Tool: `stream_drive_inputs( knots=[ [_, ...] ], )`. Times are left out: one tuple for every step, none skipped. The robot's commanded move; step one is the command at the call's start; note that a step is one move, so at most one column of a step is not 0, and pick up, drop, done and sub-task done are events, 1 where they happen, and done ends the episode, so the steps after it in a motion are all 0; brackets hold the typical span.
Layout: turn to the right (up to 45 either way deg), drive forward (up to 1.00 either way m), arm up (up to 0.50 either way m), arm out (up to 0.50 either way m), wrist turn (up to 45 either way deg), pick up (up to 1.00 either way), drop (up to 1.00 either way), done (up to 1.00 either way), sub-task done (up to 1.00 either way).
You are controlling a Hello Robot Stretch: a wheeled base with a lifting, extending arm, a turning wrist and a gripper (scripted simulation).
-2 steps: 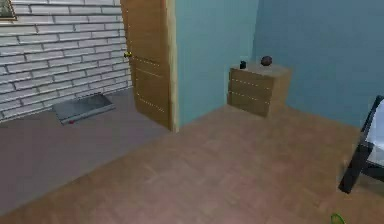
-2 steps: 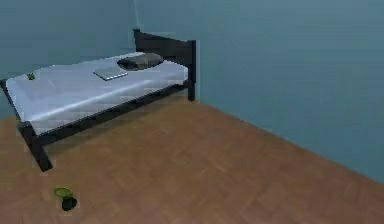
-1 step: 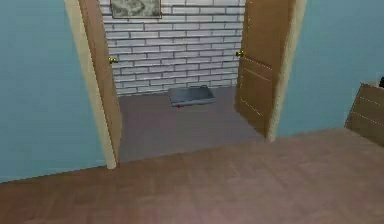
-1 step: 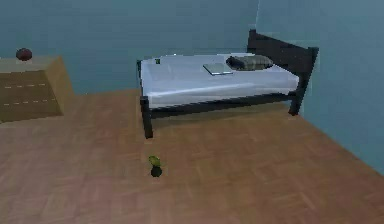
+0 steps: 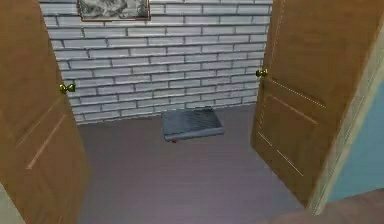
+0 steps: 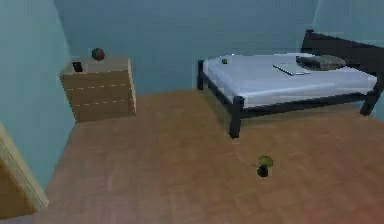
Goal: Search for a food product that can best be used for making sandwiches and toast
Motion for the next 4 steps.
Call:
stream_drive_inputs(
  knots=[
    [0.0,1.0,0.0,0.0,0.0,0.0,0.0,0.0,0.0],
    [0.0,1.0,0.0,0.0,0.0,0.0,0.0,0.0,0.0],
    [0.0,0.15,0.0,0.0,0.0,0.0,0.0,0.0,0.0],
    [45.0,0.0,0.0,0.0,0.0,0.0,0.0,0.0,0.0]
  ],
)
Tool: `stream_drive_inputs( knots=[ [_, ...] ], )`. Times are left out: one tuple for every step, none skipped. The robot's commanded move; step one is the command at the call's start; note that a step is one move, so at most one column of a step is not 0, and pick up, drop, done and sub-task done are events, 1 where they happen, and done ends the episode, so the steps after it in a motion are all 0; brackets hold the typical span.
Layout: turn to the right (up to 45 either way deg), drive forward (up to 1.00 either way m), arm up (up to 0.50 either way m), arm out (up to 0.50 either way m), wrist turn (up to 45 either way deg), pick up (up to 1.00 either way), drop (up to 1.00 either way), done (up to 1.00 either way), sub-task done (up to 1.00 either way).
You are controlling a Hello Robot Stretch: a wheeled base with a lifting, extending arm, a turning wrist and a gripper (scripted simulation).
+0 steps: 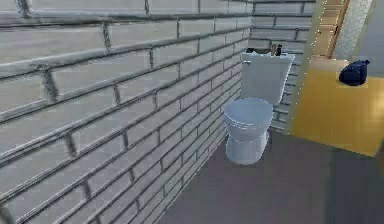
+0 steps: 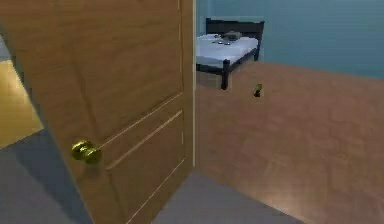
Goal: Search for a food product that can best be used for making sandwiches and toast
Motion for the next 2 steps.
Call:
stream_drive_inputs(
  knots=[
    [36.0,0.0,0.0,0.0,0.0,0.0,0.0,0.0,0.0],
    [0.0,0.55,0.0,0.0,0.0,0.0,0.0,0.0,0.0]
  ],
)
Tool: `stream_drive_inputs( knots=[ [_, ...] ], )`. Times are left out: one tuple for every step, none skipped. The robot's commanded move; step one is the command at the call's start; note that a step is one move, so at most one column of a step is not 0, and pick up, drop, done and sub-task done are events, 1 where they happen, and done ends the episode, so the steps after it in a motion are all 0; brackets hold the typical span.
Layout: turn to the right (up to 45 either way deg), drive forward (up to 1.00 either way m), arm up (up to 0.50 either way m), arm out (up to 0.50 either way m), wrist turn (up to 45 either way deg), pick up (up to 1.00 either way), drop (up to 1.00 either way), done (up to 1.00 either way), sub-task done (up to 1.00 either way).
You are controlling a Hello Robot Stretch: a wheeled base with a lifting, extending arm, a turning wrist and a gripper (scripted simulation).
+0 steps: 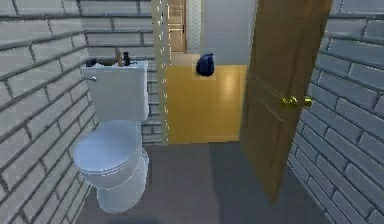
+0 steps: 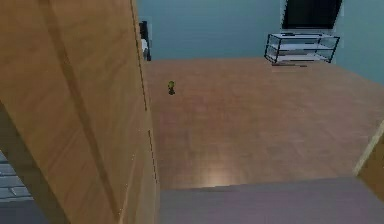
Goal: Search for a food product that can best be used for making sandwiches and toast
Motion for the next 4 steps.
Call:
stream_drive_inputs(
  knots=[
    [-3.0,0.0,0.0,0.0,0.0,0.0,0.0,0.0,0.0],
    [0.0,0.3,0.0,0.0,0.0,0.0,0.0,0.0,0.0],
    [9.0,0.0,0.0,0.0,0.0,0.0,0.0,0.0,0.0],
    [3.0,0.0,0.0,0.0,0.0,0.0,0.0,0.0,0.0]
  ],
)
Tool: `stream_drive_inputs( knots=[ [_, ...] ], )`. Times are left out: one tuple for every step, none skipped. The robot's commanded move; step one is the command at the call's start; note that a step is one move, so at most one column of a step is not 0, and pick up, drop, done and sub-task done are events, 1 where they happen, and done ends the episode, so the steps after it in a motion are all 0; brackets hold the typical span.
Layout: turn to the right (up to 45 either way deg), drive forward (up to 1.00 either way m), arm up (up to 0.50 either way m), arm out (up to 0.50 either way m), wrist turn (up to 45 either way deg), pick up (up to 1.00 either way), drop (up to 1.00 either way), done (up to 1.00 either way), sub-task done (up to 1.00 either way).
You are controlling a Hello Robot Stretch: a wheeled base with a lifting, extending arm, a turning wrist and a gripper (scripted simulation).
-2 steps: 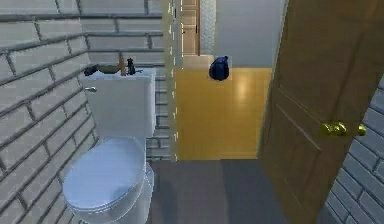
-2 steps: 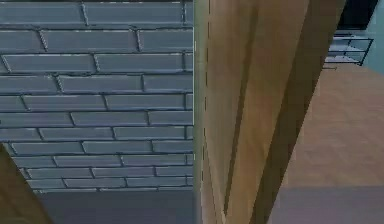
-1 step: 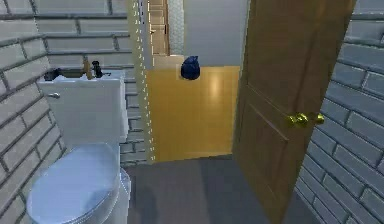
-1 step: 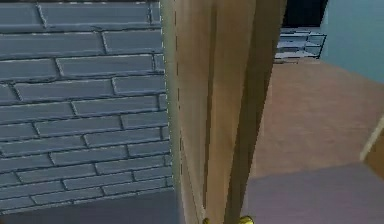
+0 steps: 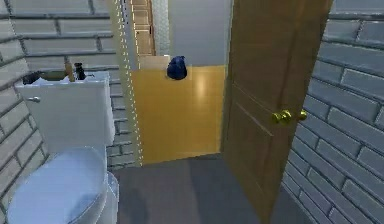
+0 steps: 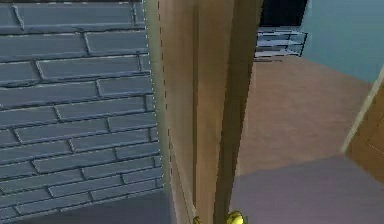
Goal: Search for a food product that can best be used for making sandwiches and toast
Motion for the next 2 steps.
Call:
stream_drive_inputs(
  knots=[
    [0.0,1.0,0.0,0.0,0.0,0.0,0.0,0.0,0.0],
    [0.0,1.0,0.0,0.0,0.0,0.0,0.0,0.0,0.0]
  ],
)
